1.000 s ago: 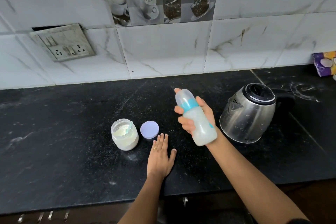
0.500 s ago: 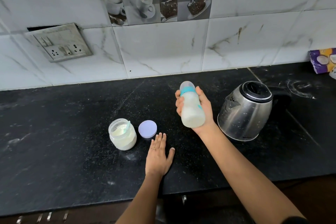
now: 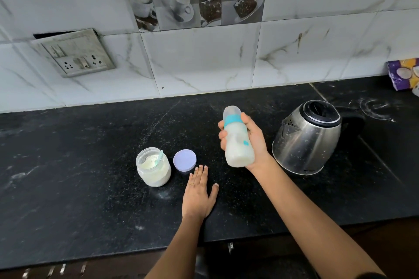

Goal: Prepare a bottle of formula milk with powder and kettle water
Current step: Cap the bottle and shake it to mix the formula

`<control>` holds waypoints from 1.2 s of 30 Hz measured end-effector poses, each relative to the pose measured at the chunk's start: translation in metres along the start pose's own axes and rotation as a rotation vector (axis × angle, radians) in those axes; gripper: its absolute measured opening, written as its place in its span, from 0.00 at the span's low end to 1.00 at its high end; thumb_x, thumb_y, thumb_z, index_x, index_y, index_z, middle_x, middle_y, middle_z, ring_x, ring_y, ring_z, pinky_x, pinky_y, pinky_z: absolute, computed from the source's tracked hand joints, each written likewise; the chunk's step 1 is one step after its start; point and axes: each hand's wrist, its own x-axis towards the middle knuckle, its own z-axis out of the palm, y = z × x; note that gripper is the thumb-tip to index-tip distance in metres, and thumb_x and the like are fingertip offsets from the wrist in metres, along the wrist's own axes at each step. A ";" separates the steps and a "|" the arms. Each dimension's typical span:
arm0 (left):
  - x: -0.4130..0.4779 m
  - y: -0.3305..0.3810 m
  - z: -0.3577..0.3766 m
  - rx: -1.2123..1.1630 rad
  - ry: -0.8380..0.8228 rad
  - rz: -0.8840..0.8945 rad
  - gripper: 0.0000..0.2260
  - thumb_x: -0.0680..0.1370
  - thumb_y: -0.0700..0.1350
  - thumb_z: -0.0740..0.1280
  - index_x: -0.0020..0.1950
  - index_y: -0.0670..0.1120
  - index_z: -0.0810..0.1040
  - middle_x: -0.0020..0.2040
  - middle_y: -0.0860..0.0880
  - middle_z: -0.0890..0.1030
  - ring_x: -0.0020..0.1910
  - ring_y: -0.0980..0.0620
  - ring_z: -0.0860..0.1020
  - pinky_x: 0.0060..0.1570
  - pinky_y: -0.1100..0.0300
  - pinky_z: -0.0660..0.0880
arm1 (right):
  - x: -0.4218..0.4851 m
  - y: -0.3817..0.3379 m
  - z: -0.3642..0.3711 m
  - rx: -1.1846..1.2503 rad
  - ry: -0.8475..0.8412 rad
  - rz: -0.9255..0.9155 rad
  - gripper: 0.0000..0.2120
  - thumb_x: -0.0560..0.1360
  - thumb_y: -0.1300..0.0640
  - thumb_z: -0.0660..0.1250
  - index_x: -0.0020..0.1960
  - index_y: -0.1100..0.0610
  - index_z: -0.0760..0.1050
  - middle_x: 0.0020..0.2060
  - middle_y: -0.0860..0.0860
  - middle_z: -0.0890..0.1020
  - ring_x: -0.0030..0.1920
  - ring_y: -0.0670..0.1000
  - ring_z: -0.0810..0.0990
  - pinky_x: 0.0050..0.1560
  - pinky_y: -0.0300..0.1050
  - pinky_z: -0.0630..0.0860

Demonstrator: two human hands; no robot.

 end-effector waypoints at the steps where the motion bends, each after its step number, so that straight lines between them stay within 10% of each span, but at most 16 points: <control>1: 0.000 0.000 0.000 0.000 -0.006 -0.003 0.29 0.82 0.57 0.53 0.79 0.47 0.49 0.79 0.50 0.50 0.77 0.56 0.45 0.74 0.63 0.36 | 0.000 -0.001 0.003 0.024 0.060 -0.039 0.18 0.71 0.48 0.68 0.53 0.62 0.75 0.42 0.55 0.78 0.35 0.52 0.80 0.38 0.48 0.81; 7: 0.000 0.001 -0.001 -0.015 -0.005 -0.006 0.29 0.81 0.57 0.53 0.79 0.47 0.50 0.79 0.50 0.50 0.77 0.56 0.45 0.74 0.63 0.36 | 0.000 -0.004 0.005 -0.061 0.068 -0.079 0.19 0.73 0.59 0.62 0.64 0.55 0.68 0.46 0.63 0.79 0.45 0.62 0.83 0.51 0.73 0.74; 14: 0.000 0.001 0.000 -0.035 0.004 -0.015 0.29 0.81 0.57 0.54 0.79 0.47 0.51 0.79 0.50 0.52 0.78 0.55 0.47 0.73 0.63 0.37 | 0.000 0.000 0.011 -0.085 0.079 -0.068 0.35 0.49 0.53 0.84 0.53 0.59 0.75 0.37 0.54 0.76 0.33 0.51 0.77 0.35 0.44 0.78; 21: -0.001 0.001 -0.001 -0.035 0.011 -0.009 0.29 0.81 0.57 0.55 0.79 0.47 0.52 0.79 0.50 0.52 0.78 0.56 0.46 0.73 0.64 0.36 | -0.004 -0.001 0.010 -0.229 0.117 -0.022 0.30 0.72 0.43 0.65 0.69 0.57 0.67 0.51 0.55 0.84 0.38 0.52 0.83 0.41 0.50 0.81; 26: 0.000 0.001 -0.001 -0.036 0.008 -0.013 0.29 0.81 0.57 0.54 0.79 0.47 0.51 0.79 0.50 0.52 0.77 0.56 0.46 0.73 0.64 0.37 | -0.006 -0.011 0.010 -0.127 -0.035 -0.052 0.38 0.59 0.59 0.78 0.66 0.55 0.67 0.50 0.63 0.81 0.44 0.61 0.82 0.47 0.62 0.79; 36: -0.001 0.001 -0.001 -0.049 0.015 -0.015 0.29 0.81 0.57 0.55 0.79 0.47 0.52 0.79 0.51 0.52 0.77 0.57 0.46 0.73 0.64 0.37 | -0.004 -0.005 0.010 0.056 -0.073 -0.017 0.28 0.56 0.55 0.80 0.51 0.64 0.75 0.41 0.57 0.77 0.32 0.52 0.78 0.29 0.43 0.78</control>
